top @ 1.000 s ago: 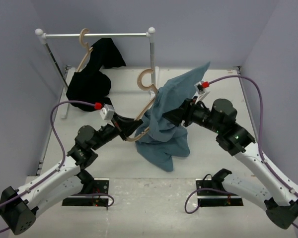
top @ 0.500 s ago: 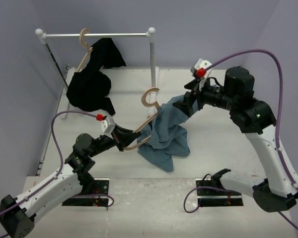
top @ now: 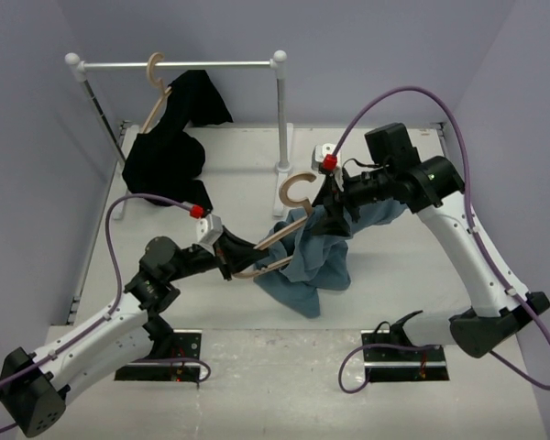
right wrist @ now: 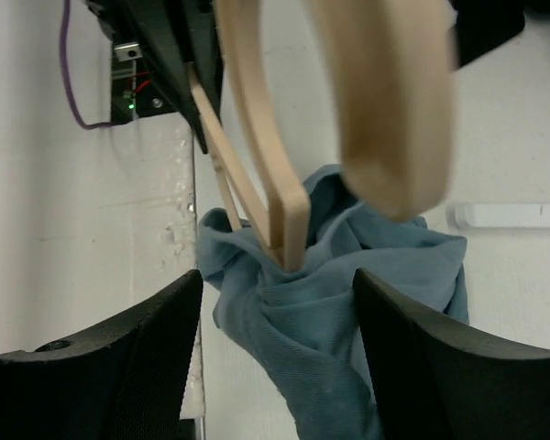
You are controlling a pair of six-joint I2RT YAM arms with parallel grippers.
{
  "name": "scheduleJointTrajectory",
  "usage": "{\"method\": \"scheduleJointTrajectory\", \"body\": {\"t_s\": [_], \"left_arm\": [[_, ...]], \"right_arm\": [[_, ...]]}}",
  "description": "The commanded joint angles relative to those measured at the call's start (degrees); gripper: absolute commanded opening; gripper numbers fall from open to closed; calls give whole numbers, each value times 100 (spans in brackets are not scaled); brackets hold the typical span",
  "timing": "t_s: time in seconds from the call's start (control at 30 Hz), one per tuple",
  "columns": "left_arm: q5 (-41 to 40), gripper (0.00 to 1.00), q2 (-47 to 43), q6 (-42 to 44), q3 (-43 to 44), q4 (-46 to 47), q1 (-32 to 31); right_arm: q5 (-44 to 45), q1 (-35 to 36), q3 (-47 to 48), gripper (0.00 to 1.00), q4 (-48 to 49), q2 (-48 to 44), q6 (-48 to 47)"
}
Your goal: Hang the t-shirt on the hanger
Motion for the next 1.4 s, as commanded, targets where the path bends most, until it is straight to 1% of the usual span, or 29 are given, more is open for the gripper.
{"method": "scheduleJointTrajectory", "body": {"t_s": [0.0, 0.07, 0.13, 0.2, 0.3, 0.37, 0.4, 0.43, 0.5, 0.53, 0.6, 0.67, 0.73, 0.77, 0.83, 0.9, 1.03, 1.13, 1.2, 1.27, 1.37], "left_arm": [[300, 0, 147, 202, 513, 847, 0], [429, 0, 245, 210, 594, 904, 8], [527, 0, 295, 276, 666, 886, 8], [554, 0, 296, 339, 720, 816, 8], [4, 0, 219, 376, 841, 528, 8], [-949, 20, 142, 377, 1004, -43, 8], [-1242, 36, 119, 363, 1076, -207, 8], [-1688, 70, 71, 296, 1171, -417, 8], [-2268, 93, -52, 94, 1256, -647, 8], [-2619, 100, -127, -9, 1285, -790, 8], [-3368, 100, -327, -282, 1283, -1083, 8], [-4356, 100, -634, -711, 1154, -1458, 8], [-4808, 100, -887, -1077, 959, -1549, 16], [-4787, 98, -907, -1185, 845, -1487, 17], [-4580, 95, -837, -1318, 629, -1304, 17], [-4273, 92, -550, -1432, 567, -1141, 17], [-3195, 91, 158, -1537, 569, -409, 17], [-2415, 92, 863, -1508, 945, -385, 26], [-1634, 92, 1310, -1480, 1147, -326, 26], [-1012, 92, 1540, -1486, 1275, -236, 26], [-403, 91, 1681, -1314, 1373, -378, 26]], "right_arm": [[-1102, 25, 259, 58, -171, -147, -322], [-1387, 25, 259, 50, -122, -98, -356], [-1442, 25, 339, 29, -156, 22, -364], [-1334, 25, 487, 1, -180, 162, -225], [-1201, 17, 629, 0, -138, 265, -172], [-1217, 23, 663, 0, -62, 213, -172], [-1194, 15, 650, 0, -7, 172, -173], [-1147, 8, 590, 0, 67, 97, -180], [-1038, 11, 510, 0, 162, -45, -184], [-982, 3, 479, 0, 192, -76, -185], [-808, -14, 439, 0, 206, -101, -177], [-612, -33, 384, 0, 206, -132, -158], [-557, -44, 351, 0, 206, -153, -162], [-571, -50, 344, 0, 206, -171, -176], [-625, -63, 338, 0, 206, -217, -212], [-723, -79, 330, 0, 190, -267, -265], [-936, -89, 301, 0, -31, -336, -641], [-1098, -107, 313, 0, -242, -371, -922], [-1055, -114, 265, 0, -228, -427, -968], [-959, -124, 215, 0, -199, -454, -946], [-876, -133, 222, 0, -149, -449, -889]]}}
